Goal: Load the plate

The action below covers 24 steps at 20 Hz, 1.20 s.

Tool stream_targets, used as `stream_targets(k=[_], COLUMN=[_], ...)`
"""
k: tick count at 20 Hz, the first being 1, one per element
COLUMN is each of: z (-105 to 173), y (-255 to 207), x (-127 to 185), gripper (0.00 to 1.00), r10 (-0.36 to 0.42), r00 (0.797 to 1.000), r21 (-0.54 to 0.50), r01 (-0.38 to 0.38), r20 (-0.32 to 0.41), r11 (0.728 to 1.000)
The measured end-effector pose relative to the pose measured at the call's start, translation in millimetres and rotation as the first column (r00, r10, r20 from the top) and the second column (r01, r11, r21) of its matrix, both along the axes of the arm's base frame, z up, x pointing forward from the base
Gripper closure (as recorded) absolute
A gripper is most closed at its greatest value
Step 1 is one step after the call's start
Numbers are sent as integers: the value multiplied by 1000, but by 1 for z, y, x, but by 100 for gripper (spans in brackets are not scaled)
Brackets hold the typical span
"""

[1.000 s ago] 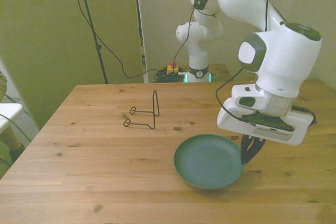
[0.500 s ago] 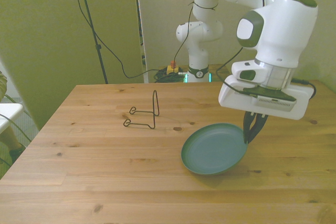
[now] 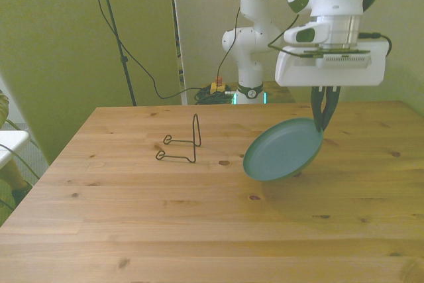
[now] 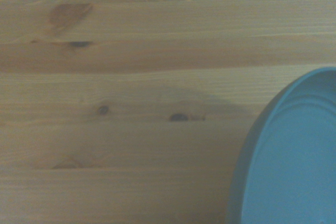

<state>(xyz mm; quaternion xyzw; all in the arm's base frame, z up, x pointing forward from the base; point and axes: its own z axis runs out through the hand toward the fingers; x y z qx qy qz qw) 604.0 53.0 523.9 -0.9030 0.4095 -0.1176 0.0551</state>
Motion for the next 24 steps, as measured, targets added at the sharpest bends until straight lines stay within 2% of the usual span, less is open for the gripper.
stream_targets(k=[5, 8, 12, 21, 24], z=[36, 49, 58, 75, 81], y=[-10, -16, -20, -35, -42], x=[-36, -60, -93, -121, -129], gripper=[100, 100, 100, 100, 100], r10=[119, 221, 297, 349, 348], r00=[992, 970, 947, 928, 928], r21=[92, 132, 151, 257, 288], r01=[-123, -233, -314, -372, -372], r20=[48, 98, 126, 131, 132], r11=[988, 963, 937, 892, 882])
